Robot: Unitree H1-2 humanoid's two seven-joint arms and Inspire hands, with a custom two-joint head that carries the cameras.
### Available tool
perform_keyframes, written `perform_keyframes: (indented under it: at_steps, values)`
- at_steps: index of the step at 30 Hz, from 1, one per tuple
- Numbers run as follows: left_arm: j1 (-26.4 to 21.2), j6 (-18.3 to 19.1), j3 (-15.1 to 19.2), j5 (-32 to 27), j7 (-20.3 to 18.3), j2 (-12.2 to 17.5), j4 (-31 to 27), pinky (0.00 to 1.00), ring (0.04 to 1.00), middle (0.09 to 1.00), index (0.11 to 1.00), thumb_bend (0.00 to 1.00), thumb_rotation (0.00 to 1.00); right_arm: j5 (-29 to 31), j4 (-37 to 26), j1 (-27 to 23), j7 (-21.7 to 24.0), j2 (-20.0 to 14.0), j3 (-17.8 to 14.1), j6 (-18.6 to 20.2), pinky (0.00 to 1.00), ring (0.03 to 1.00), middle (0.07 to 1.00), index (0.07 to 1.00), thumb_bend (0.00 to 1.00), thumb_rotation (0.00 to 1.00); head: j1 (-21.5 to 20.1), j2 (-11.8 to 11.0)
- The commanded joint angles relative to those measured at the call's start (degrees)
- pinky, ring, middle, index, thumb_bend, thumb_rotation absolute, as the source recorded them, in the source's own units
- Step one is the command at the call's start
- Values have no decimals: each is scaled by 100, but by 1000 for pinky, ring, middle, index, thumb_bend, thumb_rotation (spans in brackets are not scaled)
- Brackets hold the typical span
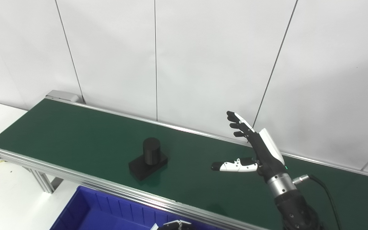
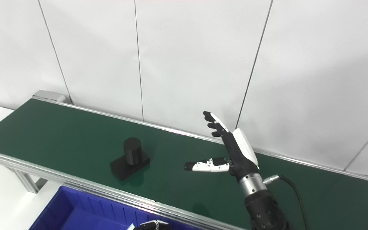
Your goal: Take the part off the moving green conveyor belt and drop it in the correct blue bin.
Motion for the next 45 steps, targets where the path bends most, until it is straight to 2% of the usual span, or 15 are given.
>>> perform_keyframes:
  at_steps: [1,13,22,28,35,45]
  values:
    - [-59,-220,-16,-15,-8,6,-175,575,638,657,654,1000,123,2,-20,-306,29,8,9,38,798,874,919,940,956,353,6,6]
    - [-53,-220,-93,32,46,39,-201,574,638,657,654,1000,122,-170,568,-722,12,45,244,14,763,863,923,948,986,328,-70,57]
    - [-88,-220,-153,5,12,76,-196,578,624,639,656,1000,114,-391,743,-942,75,134,407,226,770,894,946,956,986,287,-114,95]
    - [-98,-220,-148,-12,-25,75,-190,588,616,624,649,1000,117,-484,1088,-1176,108,138,582,7,785,914,947,964,991,281,-205,152]
    - [-84,-220,-62,-113,-191,46,-202,588,612,615,640,1000,117,-590,1465,-1353,171,197,795,52,790,919,963,979,1000,266,-253,177]
    - [-35,-219,128,-212,-460,-55,-201,603,599,604,631,1000,104,-756,1883,-1358,72,323,987,-9,804,907,957,978,1000,253,-294,229]
